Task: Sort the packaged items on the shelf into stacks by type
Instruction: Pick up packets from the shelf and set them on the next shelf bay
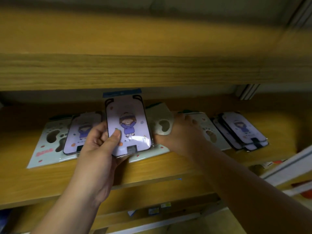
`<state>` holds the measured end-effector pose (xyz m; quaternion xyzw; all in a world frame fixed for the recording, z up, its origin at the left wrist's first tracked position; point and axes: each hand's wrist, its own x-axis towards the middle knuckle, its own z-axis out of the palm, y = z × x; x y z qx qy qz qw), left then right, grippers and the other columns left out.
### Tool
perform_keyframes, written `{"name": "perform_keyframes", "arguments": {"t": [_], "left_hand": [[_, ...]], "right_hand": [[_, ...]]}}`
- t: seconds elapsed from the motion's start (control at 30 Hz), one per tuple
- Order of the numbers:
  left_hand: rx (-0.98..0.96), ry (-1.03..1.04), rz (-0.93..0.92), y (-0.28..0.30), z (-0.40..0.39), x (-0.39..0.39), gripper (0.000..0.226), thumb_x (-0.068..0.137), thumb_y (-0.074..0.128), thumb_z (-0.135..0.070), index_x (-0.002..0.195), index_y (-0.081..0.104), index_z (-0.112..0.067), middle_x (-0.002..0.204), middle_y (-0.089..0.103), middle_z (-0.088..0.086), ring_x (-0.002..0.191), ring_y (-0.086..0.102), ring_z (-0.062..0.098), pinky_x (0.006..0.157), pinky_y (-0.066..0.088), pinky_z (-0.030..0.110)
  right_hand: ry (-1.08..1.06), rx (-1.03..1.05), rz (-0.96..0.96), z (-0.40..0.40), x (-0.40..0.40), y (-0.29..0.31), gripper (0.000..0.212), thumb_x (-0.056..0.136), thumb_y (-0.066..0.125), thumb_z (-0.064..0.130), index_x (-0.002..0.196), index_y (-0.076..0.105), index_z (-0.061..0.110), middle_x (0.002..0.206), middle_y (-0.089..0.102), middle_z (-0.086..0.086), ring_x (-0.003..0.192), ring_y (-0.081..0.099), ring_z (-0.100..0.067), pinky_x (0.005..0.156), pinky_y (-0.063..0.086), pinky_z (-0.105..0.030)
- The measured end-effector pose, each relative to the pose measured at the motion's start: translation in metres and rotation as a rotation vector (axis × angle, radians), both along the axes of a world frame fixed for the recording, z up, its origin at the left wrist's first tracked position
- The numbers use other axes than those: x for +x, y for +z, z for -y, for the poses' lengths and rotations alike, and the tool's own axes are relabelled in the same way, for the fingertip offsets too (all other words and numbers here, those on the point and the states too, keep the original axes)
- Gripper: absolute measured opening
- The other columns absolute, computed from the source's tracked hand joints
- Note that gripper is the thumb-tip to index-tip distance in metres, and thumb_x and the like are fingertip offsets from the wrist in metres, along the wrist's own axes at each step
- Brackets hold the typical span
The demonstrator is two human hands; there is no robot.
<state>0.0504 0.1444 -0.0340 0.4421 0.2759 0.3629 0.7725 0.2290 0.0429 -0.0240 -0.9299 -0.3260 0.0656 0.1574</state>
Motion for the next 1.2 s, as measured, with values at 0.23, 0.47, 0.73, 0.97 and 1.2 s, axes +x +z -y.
{"name": "perform_keyframes", "arguments": {"t": [0.23,0.47,0.73,0.97,1.2], "left_hand": [[-0.037,0.012,-0.02,-0.005,0.002,-0.003,0.03,0.097,0.058,-0.008,0.122,0.065,-0.024,0.111,0.075,0.007,0.095,0.075,0.026,0.067,0.064,0.037],[-0.045,0.013,-0.018,0.001,0.022,-0.007,0.029,0.098,0.055,-0.008,0.123,0.06,-0.023,0.11,0.078,0.005,0.097,0.076,0.026,0.066,0.063,0.037],[-0.011,-0.07,-0.028,0.025,0.089,0.016,0.026,0.099,0.055,-0.008,0.12,0.058,-0.024,0.106,0.079,0.004,0.09,0.077,0.023,0.058,0.061,0.034],[0.048,-0.151,-0.058,0.034,0.189,0.045,0.026,0.099,0.055,-0.011,0.123,0.057,-0.021,0.105,0.079,0.007,0.091,0.077,0.025,0.06,0.061,0.035],[0.04,-0.262,-0.05,0.046,0.326,0.088,0.028,0.097,0.057,-0.012,0.123,0.06,-0.021,0.107,0.079,0.009,0.093,0.077,0.026,0.063,0.063,0.036]], "right_hand": [[0.046,0.359,-0.462,0.012,0.014,0.016,0.014,0.085,0.072,0.035,0.078,0.068,0.024,0.084,0.071,0.003,0.079,0.067,-0.015,0.073,0.053,-0.034],[-0.025,0.789,-0.935,0.053,0.022,0.022,0.01,0.096,0.062,0.016,0.091,0.068,0.011,0.076,0.069,-0.003,0.055,0.065,-0.008,0.046,0.051,-0.021],[-0.318,1.022,-0.842,0.179,0.037,0.024,0.019,0.096,0.06,0.034,0.112,0.064,0.023,0.103,0.072,-0.01,0.088,0.07,-0.026,0.061,0.057,-0.034],[-0.256,1.16,-0.861,0.315,0.042,0.03,0.017,0.089,0.067,0.038,0.091,0.078,0.024,0.092,0.078,-0.004,0.079,0.076,-0.017,0.06,0.059,-0.029],[-0.318,1.188,-0.768,0.454,0.065,0.041,0.015,0.089,0.068,0.037,0.087,0.077,0.026,0.083,0.078,-0.007,0.071,0.071,-0.019,0.052,0.054,-0.028]]}}
